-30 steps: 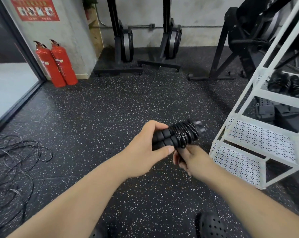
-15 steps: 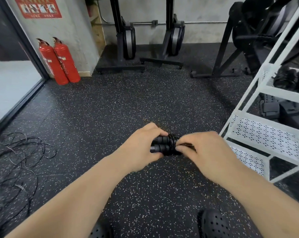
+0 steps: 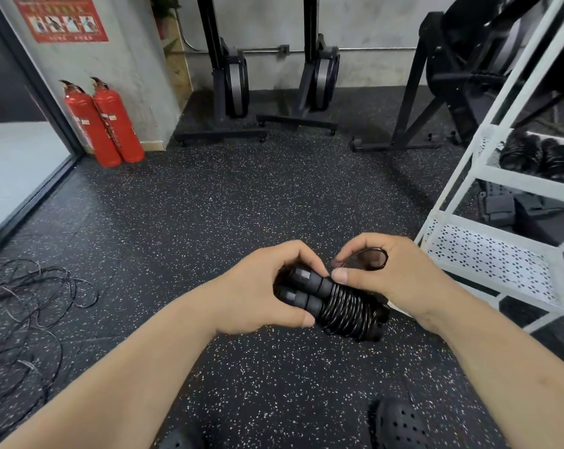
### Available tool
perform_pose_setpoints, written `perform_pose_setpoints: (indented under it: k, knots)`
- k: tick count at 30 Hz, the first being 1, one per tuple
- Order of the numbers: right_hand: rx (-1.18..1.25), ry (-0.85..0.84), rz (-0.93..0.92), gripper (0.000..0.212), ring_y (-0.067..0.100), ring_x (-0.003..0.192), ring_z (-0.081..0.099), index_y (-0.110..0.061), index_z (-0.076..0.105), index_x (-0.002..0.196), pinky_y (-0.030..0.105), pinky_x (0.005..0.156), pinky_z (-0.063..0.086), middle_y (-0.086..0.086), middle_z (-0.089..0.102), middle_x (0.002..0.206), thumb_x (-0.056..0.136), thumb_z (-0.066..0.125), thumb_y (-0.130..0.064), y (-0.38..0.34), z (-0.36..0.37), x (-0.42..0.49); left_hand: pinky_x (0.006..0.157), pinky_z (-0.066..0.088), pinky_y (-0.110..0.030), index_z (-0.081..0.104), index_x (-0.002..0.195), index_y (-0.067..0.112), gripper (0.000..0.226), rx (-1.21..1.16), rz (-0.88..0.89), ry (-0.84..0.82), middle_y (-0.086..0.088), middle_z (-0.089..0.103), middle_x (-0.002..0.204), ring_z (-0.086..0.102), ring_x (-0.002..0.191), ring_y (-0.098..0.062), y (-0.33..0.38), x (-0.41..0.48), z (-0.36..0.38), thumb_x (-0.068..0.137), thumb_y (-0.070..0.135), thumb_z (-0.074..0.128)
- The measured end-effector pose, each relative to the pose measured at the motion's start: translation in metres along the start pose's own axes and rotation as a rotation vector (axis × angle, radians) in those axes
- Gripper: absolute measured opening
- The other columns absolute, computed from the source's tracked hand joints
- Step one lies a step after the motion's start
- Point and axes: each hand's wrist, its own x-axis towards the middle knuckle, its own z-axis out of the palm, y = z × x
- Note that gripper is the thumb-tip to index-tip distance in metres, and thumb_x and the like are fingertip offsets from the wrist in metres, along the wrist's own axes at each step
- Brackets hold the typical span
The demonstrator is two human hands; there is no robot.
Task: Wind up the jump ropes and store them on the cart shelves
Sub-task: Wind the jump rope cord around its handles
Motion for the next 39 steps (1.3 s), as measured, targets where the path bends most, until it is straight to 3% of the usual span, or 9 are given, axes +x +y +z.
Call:
perform_pose_setpoints:
  k: [4, 9, 17, 21, 25, 28, 32, 37, 39]
  knots:
    - [0.058, -0.077, 0.055, 0.02, 0.011, 0.091, 0.075, -0.026, 0.084, 0.097, 0.023, 0.081, 0.055, 0.003, 0.081, 0.094, 0.079, 0.091, -0.028, -0.001, 0.004, 0.002, 0.095, 0.06, -0.053, 0.069, 0.123, 0.033, 0.062, -0.006, 0.019, 0.044, 0.0, 0.062, 0.126, 0.069, 0.112, -0.025, -0.001, 0.001, -0.003, 0.076, -0.002, 0.09]
    - [0.167, 0.172, -0.011, 0.013, 0.008, 0.081, 0.071, -0.021, 0.084, 0.089, 0.023, 0.078, 0.054, 0.003, 0.08, 0.088, 0.078, 0.092, -0.023, -0.004, 0.005, 0.004, 0.113, 0.052, -0.04, 0.054, 0.145, 0.037, 0.085, -0.193, 0.02, 0.234, -0.003, 0.061, 0.136, 0.067, 0.127, -0.021, -0.007, 0.008, -0.006, 0.083, -0.013, 0.083]
    - [-0.001, 0.525, -0.141, 0.011, 0.006, 0.082, 0.076, -0.034, 0.082, 0.083, 0.037, 0.082, 0.062, -0.016, 0.079, 0.084, 0.081, 0.092, -0.029, -0.008, 0.037, 0.0, 0.099, 0.059, -0.032, 0.052, 0.144, 0.036, 0.05, -0.112, -0.158, 0.656, 0.018, 0.07, 0.125, 0.072, 0.107, 0.002, -0.005, 0.029, 0.032, 0.104, 0.012, 0.067]
    - [-0.025, 0.556, -0.197, 0.014, 0.002, 0.086, 0.073, -0.038, 0.081, 0.082, 0.031, 0.081, 0.06, -0.02, 0.077, 0.088, 0.08, 0.093, -0.03, -0.012, 0.051, -0.003, 0.119, 0.042, -0.031, 0.05, 0.147, 0.046, 0.045, -0.404, -0.091, 0.649, 0.03, 0.062, 0.141, 0.055, 0.132, 0.011, 0.005, 0.033, 0.054, 0.112, 0.017, 0.052]
    - [-0.027, 0.53, -0.2, 0.013, 0.004, 0.088, 0.073, -0.04, 0.081, 0.084, 0.036, 0.082, 0.061, -0.018, 0.074, 0.092, 0.082, 0.091, -0.032, -0.015, 0.058, -0.003, 0.091, 0.048, -0.005, 0.044, 0.152, 0.055, 0.044, -0.576, -0.076, 0.576, 0.035, 0.062, 0.136, 0.057, 0.12, 0.021, 0.008, 0.032, 0.061, 0.113, 0.035, 0.049]
    - [0.008, 0.489, -0.158, 0.013, 0.008, 0.09, 0.074, -0.042, 0.081, 0.088, 0.043, 0.085, 0.062, -0.016, 0.073, 0.096, 0.082, 0.091, -0.035, -0.016, 0.06, 0.0, 0.088, 0.051, -0.008, 0.049, 0.143, 0.06, 0.037, -0.692, -0.114, 0.557, 0.032, 0.07, 0.127, 0.062, 0.117, 0.016, 0.003, 0.032, 0.062, 0.113, 0.039, 0.049]
    - [0.136, 0.393, -0.068, 0.008, 0.014, 0.088, 0.075, -0.035, 0.081, 0.092, 0.044, 0.086, 0.063, -0.009, 0.078, 0.096, 0.087, 0.087, -0.032, -0.017, 0.063, -0.002, 0.117, 0.045, -0.037, 0.056, 0.138, 0.063, 0.034, -0.714, -0.147, 0.546, 0.021, 0.07, 0.136, 0.063, 0.131, -0.003, -0.001, 0.031, 0.059, 0.105, 0.063, 0.053]
    - [0.587, 0.37, -0.03, 0.003, 0.017, 0.083, 0.075, -0.014, 0.076, 0.099, 0.026, 0.079, 0.061, 0.005, 0.078, 0.092, 0.096, 0.077, -0.014, -0.023, 0.066, -0.006, 0.086, 0.052, -0.012, 0.055, 0.145, 0.049, 0.038, -0.547, -0.098, 0.576, 0.021, 0.074, 0.121, 0.068, 0.109, 0.007, -0.002, 0.032, 0.057, 0.111, 0.054, 0.04]
    - [0.764, 0.434, -0.014, 0.013, 0.018, 0.081, 0.075, -0.007, 0.073, 0.104, 0.026, 0.078, 0.062, 0.007, 0.074, 0.092, 0.095, 0.078, -0.013, -0.024, 0.069, -0.005, 0.099, 0.052, -0.023, 0.055, 0.147, 0.043, 0.043, -0.454, -0.062, 0.6, 0.018, 0.072, 0.127, 0.065, 0.118, 0.001, -0.001, 0.032, 0.059, 0.11, 0.055, 0.037]
